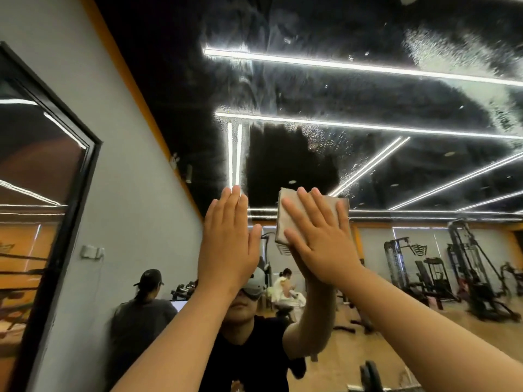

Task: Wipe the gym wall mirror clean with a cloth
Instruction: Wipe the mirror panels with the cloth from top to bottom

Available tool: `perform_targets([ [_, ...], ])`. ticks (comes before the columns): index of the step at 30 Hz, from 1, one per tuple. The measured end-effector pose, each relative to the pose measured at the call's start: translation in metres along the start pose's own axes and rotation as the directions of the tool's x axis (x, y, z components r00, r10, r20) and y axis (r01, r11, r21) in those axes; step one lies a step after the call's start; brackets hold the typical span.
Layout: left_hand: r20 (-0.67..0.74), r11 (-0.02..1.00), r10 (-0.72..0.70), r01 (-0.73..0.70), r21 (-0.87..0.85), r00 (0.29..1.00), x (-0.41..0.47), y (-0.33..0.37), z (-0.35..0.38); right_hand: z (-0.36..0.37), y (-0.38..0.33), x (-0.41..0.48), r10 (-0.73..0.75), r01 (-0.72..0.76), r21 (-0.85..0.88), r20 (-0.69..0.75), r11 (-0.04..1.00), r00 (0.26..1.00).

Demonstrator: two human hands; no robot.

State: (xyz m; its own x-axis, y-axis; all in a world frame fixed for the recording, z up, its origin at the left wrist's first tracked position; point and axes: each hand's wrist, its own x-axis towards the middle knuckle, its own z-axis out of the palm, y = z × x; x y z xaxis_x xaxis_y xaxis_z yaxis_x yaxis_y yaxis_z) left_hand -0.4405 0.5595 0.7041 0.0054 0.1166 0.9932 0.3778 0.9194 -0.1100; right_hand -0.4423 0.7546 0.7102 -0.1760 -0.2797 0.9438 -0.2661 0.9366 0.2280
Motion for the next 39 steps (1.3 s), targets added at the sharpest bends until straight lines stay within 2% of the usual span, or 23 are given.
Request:
perform_targets([
  [2,0.004,1.0,-0.011,0.011,-0.005,1.0,0.0,0.001,-0.001,-0.01,0.006,0.029,0.017,-0.017,-0.001,0.035,1.0,0.999],
  [4,-0.017,0.999,-0.009,0.009,0.037,1.0,0.002,0.001,-0.002,-0.018,0.013,0.053,-0.027,0.028,-0.032,0.043,0.999,0.999],
  [8,-0.134,0.993,-0.003,0.018,0.116,0.991,0.025,0.006,-0.007,-0.022,0.026,0.088,-0.111,0.111,-0.063,0.001,0.992,0.994],
  [11,-0.21,0.988,0.029,0.003,0.152,0.977,0.068,0.003,-0.013,-0.024,0.028,0.128,-0.099,0.095,-0.054,-0.077,0.994,0.992],
  [16,-0.247,0.993,0.029,-0.001,0.116,0.969,0.171,-0.005,-0.022,-0.038,0.032,0.202,-0.112,0.109,-0.042,-0.072,0.993,0.991],
  [20,-0.2,0.993,0.001,0.022,0.116,0.98,0.259,-0.013,-0.029,-0.054,0.039,0.277,-0.131,0.127,-0.048,-0.103,0.991,0.986],
  [29,0.033,0.978,-0.016,0.009,0.21,0.999,0.392,-0.063,-0.042,-0.101,0.069,0.434,-0.105,0.105,-0.039,-0.01,0.994,0.994],
  [39,0.026,0.984,0.04,-0.044,0.175,0.999,0.531,-0.069,-0.042,-0.131,0.1,0.554,-0.098,0.097,-0.032,-0.016,0.995,0.995],
])
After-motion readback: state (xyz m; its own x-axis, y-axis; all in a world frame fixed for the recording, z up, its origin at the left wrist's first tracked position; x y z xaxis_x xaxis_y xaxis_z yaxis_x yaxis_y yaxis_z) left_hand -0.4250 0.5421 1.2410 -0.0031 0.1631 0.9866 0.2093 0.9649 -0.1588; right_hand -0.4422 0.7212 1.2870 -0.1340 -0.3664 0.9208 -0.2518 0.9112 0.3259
